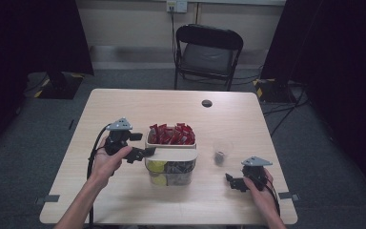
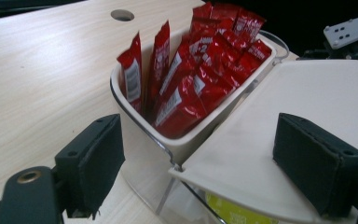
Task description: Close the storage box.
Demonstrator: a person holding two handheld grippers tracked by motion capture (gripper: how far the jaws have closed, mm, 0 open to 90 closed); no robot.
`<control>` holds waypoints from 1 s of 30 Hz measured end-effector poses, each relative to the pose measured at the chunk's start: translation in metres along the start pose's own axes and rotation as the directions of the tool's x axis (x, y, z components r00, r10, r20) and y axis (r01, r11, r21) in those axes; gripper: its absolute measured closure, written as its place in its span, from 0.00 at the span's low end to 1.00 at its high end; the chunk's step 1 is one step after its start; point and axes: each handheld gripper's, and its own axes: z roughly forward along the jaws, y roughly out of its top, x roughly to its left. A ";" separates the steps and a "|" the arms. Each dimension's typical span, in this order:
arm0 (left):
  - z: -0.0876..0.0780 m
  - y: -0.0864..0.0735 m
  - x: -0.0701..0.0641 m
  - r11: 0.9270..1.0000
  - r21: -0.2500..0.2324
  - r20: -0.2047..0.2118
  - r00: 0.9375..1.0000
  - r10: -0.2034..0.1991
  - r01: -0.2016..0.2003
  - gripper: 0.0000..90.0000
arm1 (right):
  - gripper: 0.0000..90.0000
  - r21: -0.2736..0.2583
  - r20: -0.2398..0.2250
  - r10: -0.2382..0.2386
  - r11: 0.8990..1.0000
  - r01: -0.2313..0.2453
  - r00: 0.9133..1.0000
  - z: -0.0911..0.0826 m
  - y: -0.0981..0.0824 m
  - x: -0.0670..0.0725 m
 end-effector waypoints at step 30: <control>-0.008 -0.024 0.014 0.999 0.000 -0.047 0.998 -0.037 0.037 0.18 | 0.09 0.002 -0.016 -0.013 1.000 0.013 1.000 -0.001 -0.001 -0.001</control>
